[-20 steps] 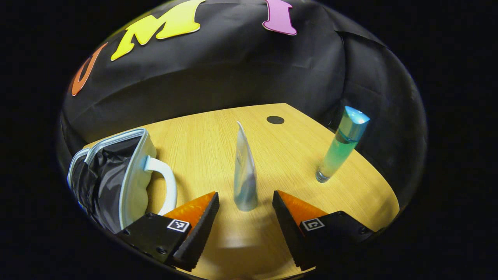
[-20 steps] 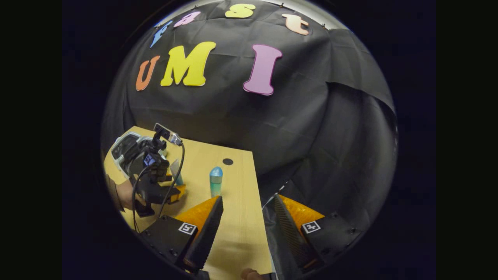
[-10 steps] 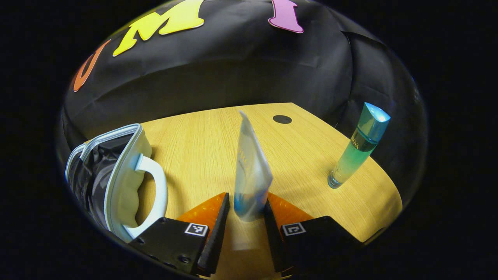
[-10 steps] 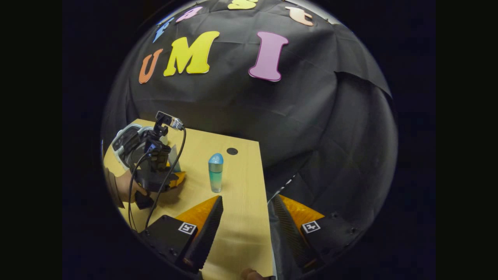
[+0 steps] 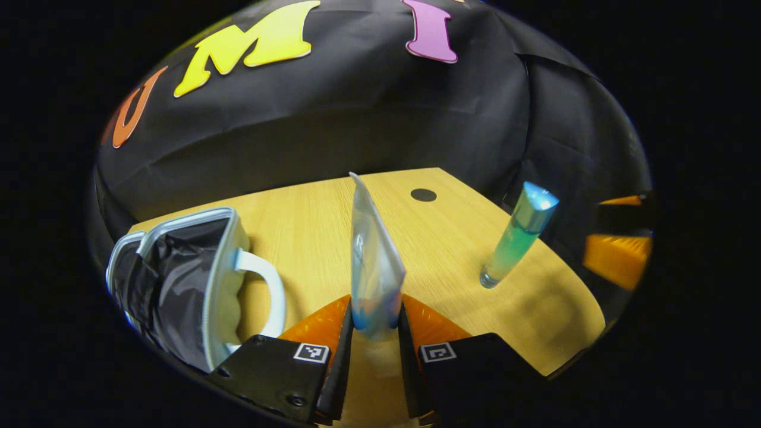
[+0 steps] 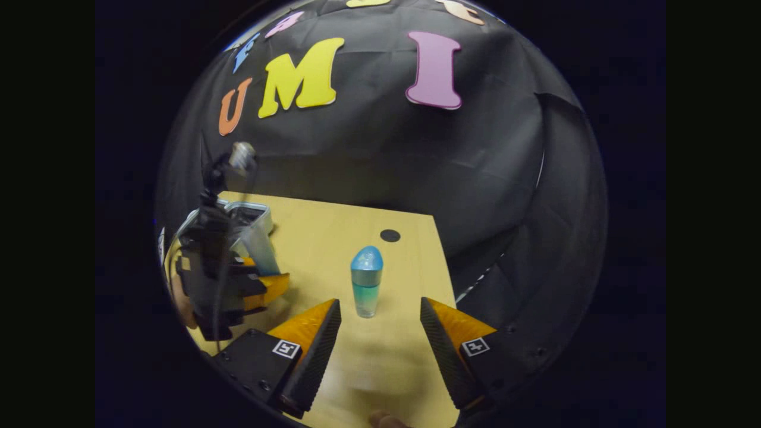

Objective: First open the suitcase, pack the skin care products into it, and then close the suitcase.

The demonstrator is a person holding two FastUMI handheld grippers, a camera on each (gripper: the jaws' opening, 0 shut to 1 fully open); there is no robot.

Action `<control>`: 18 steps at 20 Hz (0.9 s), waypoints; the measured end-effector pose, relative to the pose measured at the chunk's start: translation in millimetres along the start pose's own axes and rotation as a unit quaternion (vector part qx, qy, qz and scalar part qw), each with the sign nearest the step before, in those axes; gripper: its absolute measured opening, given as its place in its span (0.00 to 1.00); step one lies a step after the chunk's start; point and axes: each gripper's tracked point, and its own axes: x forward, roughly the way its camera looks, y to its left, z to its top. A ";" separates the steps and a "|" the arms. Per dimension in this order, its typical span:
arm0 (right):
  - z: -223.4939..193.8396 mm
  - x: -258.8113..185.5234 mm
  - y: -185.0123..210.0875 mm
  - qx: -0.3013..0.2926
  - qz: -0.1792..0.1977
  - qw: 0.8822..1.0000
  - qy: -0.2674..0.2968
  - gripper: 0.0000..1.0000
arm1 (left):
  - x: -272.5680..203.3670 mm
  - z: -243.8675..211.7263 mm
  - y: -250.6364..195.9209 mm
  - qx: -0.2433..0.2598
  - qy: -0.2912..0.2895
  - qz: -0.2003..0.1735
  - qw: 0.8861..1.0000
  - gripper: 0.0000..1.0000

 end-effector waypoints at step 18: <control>-40.7 109.8 21.3 0.029 -0.015 0.998 0.045 0.39 | -241.4 -26.9 153.2 -0.107 0.011 0.129 0.986 0.42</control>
